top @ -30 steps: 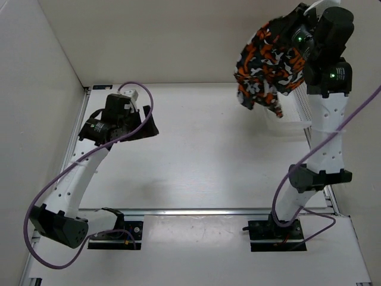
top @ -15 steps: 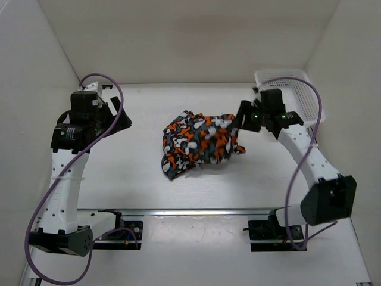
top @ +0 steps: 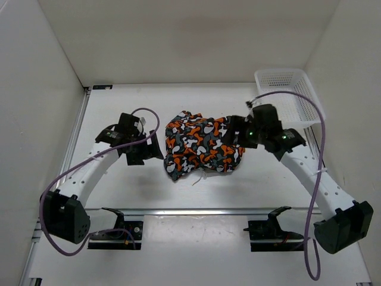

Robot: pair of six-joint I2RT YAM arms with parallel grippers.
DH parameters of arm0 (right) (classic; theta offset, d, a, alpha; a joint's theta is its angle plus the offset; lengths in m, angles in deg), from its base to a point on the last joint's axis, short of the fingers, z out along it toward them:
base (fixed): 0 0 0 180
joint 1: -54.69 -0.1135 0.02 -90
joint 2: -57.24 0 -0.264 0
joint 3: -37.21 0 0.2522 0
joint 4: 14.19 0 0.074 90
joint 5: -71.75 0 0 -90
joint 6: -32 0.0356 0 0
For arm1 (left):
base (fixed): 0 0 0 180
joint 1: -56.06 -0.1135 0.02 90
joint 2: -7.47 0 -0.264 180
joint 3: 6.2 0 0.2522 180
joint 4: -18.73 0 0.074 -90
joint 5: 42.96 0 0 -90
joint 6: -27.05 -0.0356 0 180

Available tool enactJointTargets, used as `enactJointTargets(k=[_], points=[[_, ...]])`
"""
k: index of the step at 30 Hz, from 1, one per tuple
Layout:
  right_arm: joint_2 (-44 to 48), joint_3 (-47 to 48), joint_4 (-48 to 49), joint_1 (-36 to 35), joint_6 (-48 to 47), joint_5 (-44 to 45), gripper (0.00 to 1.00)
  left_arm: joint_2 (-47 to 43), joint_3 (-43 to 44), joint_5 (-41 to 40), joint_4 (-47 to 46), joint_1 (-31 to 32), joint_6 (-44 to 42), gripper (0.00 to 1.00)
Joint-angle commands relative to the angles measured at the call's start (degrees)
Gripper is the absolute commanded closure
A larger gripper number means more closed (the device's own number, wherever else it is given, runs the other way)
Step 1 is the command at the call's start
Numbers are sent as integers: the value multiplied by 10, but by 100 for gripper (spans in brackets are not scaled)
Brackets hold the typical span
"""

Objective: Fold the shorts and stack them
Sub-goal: Flatten the shorts out

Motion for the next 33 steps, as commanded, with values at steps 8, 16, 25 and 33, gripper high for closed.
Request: enactJointTargets(k=[8,16,25,33], points=[[20,-49,-26,-70,74,77,16,182,24,24,-137,95,13,0],[56,-4,-75,41,19,75,15,345,164,14,-137,214,3,75],[93,42,-124,204,-46,28,12,379,471,0,16,350,-67,23],[99,-33,-124,204,-24,-37,12,260,333,14,20,253,-53,18]])
